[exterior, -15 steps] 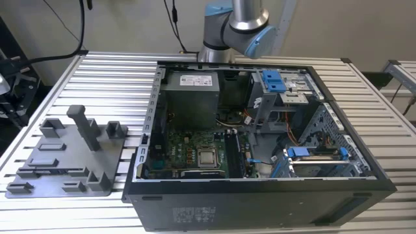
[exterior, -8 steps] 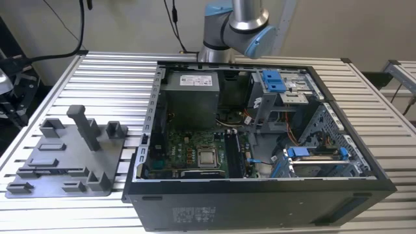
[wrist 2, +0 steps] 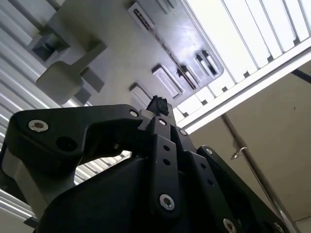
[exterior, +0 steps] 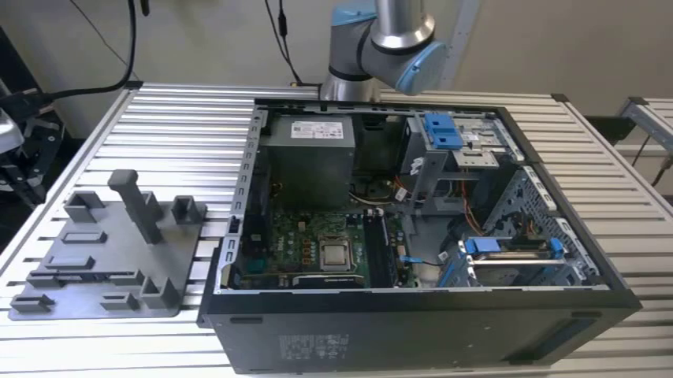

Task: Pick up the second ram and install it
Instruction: 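Pick up the second ram and move it above second insertion slot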

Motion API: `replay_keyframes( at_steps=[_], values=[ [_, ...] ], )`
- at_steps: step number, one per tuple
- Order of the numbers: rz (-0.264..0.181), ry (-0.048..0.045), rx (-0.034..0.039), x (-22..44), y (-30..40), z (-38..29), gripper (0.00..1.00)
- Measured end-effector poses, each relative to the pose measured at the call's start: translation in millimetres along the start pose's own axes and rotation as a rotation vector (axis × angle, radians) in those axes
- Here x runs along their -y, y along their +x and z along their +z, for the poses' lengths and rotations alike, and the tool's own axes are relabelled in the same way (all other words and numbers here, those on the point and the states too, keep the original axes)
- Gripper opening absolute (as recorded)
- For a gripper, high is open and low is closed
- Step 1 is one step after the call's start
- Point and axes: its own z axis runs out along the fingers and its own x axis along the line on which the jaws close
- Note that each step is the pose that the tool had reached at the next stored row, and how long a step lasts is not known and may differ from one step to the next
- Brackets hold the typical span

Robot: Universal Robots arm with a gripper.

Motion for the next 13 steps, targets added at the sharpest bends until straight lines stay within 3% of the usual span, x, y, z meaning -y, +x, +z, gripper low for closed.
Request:
replay_keyframes(
  at_steps=[13],
  values=[
    [-0.035, -0.0056, 0.0004, 0.0, 0.5, 1.1, 0.11]
  ],
)
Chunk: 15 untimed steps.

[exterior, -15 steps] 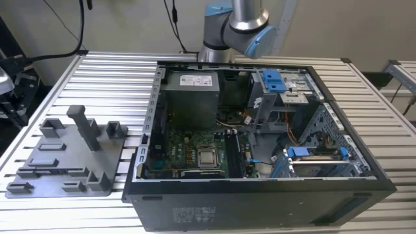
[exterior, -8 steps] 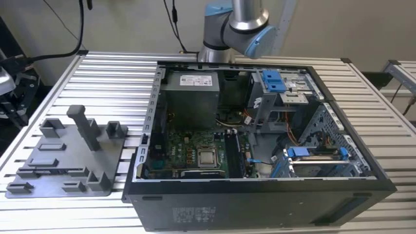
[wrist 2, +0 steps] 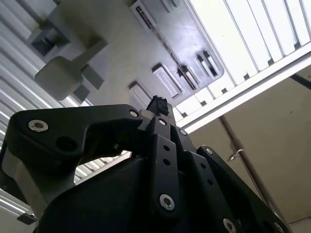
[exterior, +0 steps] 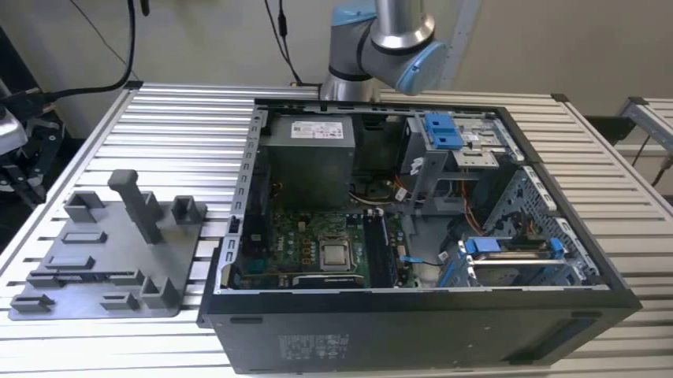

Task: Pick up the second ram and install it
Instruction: 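Pick up the second ram and move it above second insertion slot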

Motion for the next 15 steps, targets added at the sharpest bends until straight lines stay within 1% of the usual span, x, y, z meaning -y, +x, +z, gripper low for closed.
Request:
replay_keyframes(
  at_steps=[12, 15],
  values=[
    [-0.030, -0.0013, -0.0008, -0.3, 1.1, 2.1, 0.11],
    [-0.038, -0.0045, 0.0003, -0.5, 2.0, 4.5, 0.11]
  ],
)
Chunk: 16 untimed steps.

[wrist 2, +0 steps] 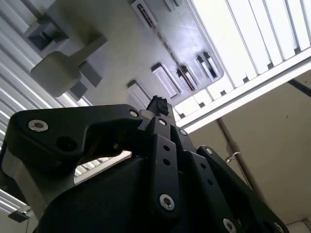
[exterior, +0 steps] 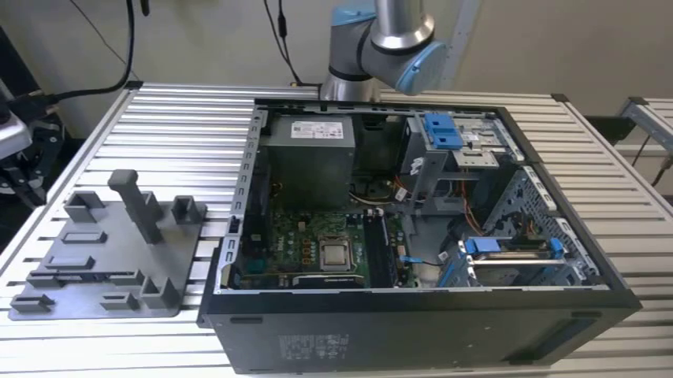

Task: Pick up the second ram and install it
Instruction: 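Pick up the second ram and move it above second insertion slot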

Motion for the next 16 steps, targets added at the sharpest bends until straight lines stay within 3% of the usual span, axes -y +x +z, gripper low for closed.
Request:
replay_keyframes(
  at_steps=[9, 13, 16],
  values=[
    [-0.113, -0.0346, 0.0085, -0.4, 1.7, 7.2, 0.11],
    [-0.160, -0.0386, 0.0071, -0.1, 2.0, 8.1, 0.11],
    [-0.155, -0.0388, 0.0075, 0.2, 2.2, 9.8, 0.11]
  ],
)
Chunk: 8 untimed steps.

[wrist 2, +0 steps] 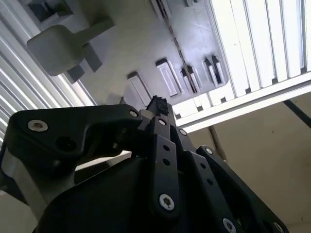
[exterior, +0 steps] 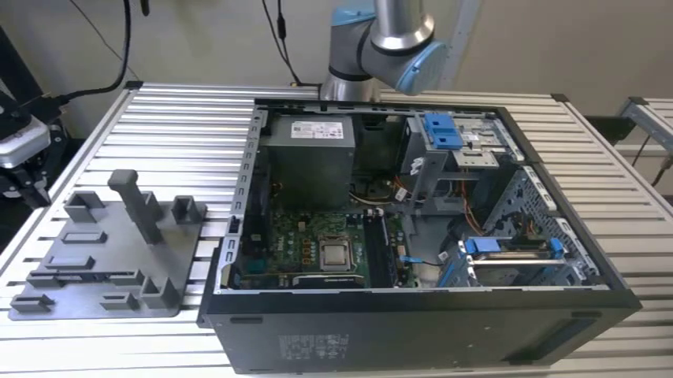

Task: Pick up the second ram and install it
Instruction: 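Pick up the second ram and move it above second insertion slot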

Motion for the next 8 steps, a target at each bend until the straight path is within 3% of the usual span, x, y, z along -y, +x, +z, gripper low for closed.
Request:
replay_keyframes(
  at_steps=[5, 8],
  values=[
    [0.014, -0.0005, -0.0007, 0.8, 0.4, 5.7, 0.11],
    [-0.033, -0.0015, -0.0044, 0.9, 0.4, 6.7, 0.11]
  ],
)
